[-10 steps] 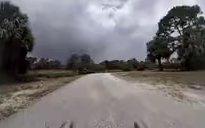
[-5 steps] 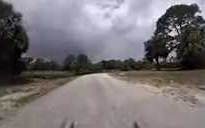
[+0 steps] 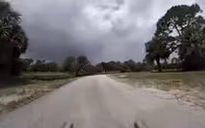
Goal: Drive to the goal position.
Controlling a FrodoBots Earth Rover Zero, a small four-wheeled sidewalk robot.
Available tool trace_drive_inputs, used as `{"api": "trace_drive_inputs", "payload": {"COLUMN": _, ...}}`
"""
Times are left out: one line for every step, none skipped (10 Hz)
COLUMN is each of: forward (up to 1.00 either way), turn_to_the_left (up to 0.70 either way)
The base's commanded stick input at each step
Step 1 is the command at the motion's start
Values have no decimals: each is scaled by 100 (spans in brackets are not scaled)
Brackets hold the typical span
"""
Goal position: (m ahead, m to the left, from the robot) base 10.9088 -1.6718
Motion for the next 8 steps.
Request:
{"api": "trace_drive_inputs", "payload": {"forward": 85, "turn_to_the_left": 0}}
{"api": "trace_drive_inputs", "payload": {"forward": 85, "turn_to_the_left": 0}}
{"api": "trace_drive_inputs", "payload": {"forward": 85, "turn_to_the_left": 0}}
{"api": "trace_drive_inputs", "payload": {"forward": 85, "turn_to_the_left": 0}}
{"api": "trace_drive_inputs", "payload": {"forward": 85, "turn_to_the_left": 0}}
{"api": "trace_drive_inputs", "payload": {"forward": 85, "turn_to_the_left": 0}}
{"api": "trace_drive_inputs", "payload": {"forward": 85, "turn_to_the_left": 0}}
{"api": "trace_drive_inputs", "payload": {"forward": 85, "turn_to_the_left": 0}}
